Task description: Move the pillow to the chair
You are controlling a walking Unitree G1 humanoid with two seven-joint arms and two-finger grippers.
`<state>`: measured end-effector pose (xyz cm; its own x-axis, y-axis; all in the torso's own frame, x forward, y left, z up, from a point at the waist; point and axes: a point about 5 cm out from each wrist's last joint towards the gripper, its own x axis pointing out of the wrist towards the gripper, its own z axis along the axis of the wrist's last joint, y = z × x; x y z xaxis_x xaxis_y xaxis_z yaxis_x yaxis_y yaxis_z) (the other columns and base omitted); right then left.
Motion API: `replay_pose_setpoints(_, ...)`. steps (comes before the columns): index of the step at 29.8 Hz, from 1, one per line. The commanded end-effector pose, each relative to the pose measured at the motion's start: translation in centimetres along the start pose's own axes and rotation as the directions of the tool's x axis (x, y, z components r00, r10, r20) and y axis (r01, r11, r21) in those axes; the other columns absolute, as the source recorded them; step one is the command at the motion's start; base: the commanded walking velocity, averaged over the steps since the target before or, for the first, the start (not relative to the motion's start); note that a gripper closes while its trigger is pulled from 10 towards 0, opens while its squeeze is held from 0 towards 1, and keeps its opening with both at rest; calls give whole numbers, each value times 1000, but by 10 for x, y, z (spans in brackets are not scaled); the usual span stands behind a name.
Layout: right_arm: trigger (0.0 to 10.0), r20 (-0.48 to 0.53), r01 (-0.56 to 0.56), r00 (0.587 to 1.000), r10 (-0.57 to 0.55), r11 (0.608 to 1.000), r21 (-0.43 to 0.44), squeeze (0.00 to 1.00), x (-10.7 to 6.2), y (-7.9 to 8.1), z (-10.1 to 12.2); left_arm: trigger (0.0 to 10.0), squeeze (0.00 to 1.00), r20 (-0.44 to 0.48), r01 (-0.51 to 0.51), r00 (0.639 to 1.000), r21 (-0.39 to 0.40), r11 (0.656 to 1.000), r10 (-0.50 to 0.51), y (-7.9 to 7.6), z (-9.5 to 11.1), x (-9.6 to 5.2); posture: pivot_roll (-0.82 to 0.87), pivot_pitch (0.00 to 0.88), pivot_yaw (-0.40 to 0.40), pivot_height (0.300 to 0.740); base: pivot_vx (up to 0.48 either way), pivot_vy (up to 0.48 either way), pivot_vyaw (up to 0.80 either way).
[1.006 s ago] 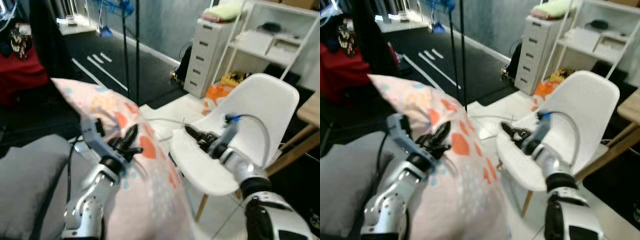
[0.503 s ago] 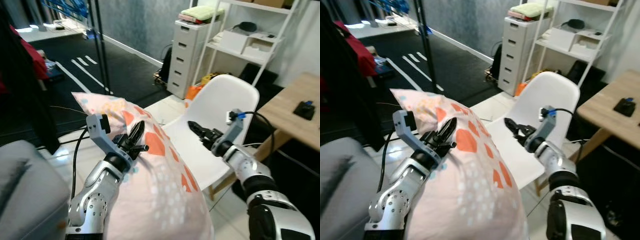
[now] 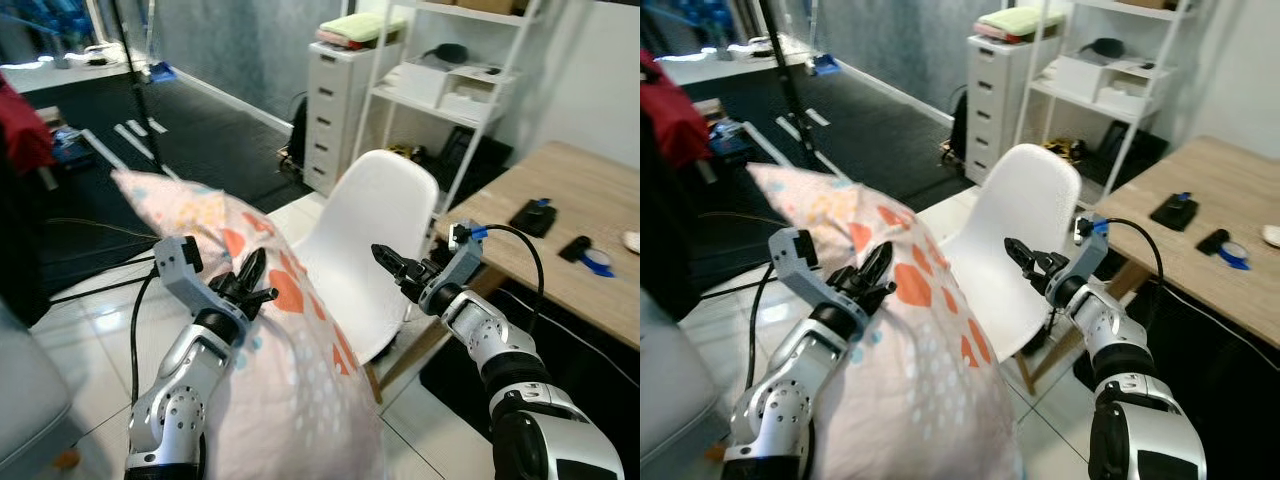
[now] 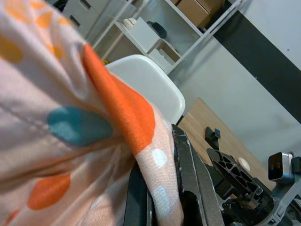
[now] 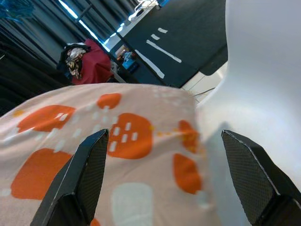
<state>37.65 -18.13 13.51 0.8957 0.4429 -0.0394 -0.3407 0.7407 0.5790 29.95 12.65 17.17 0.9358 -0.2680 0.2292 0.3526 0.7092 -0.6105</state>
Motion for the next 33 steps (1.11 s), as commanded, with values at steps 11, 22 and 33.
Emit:
replay_pose_setpoints(11, 10000, -21, -16, 1000, 16, 1000, 7, 0, 1, 3, -6, 10000, 0, 75, 61, 995, 22, 998, -63, -11, 11, 5, -206, 41, -50, 740, 425, 0, 0)
replay_pose_setpoints(22, 10000, -18, -14, 1000, 15, 1000, 10, 0, 1, 3, -7, 10000, 0, 68, 94, 993, 12, 995, -95, -17, 10, 7, -204, 44, -49, 740, 415, 0, 0)
replay_pose_setpoints(33, 10000, -21, -1, 1000, 1, 1000, 6, 0, -1, 1, -7, 10000, 0, 25, 119, 992, 44, 992, -120, -23, 3, 6, -204, 48, -47, 740, 0, -339, 0)
